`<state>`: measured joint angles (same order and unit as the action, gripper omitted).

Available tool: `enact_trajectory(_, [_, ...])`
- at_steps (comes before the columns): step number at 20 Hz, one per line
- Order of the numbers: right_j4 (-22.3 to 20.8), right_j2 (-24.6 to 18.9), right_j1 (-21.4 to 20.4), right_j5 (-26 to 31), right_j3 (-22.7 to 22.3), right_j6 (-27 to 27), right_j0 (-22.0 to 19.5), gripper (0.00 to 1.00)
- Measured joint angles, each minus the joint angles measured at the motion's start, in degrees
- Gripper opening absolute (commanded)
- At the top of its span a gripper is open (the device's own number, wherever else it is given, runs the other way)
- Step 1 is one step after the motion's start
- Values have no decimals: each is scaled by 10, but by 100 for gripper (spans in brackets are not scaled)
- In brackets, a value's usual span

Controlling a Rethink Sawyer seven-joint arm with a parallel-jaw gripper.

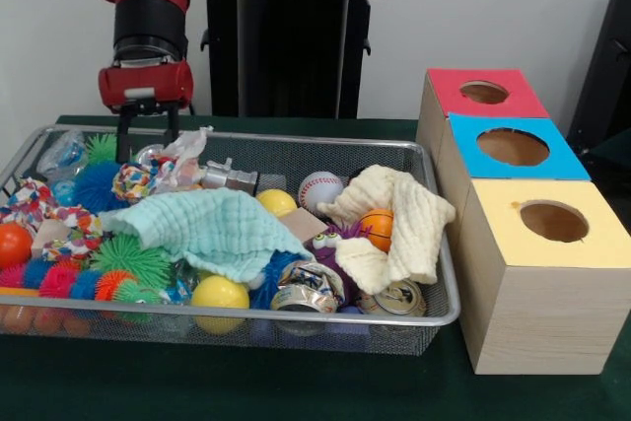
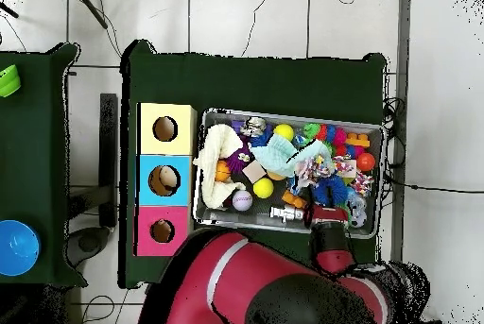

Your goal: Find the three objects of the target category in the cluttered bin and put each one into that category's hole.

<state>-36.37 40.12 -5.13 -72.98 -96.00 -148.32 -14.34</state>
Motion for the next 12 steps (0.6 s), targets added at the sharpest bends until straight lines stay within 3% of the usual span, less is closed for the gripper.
enact_trajectory(6, [-94, 1, -31, 67, -6, -2, 41, 100])
enact_trajectory(12, [-189, -3, -71, 147, -7, -26, 53, 100])
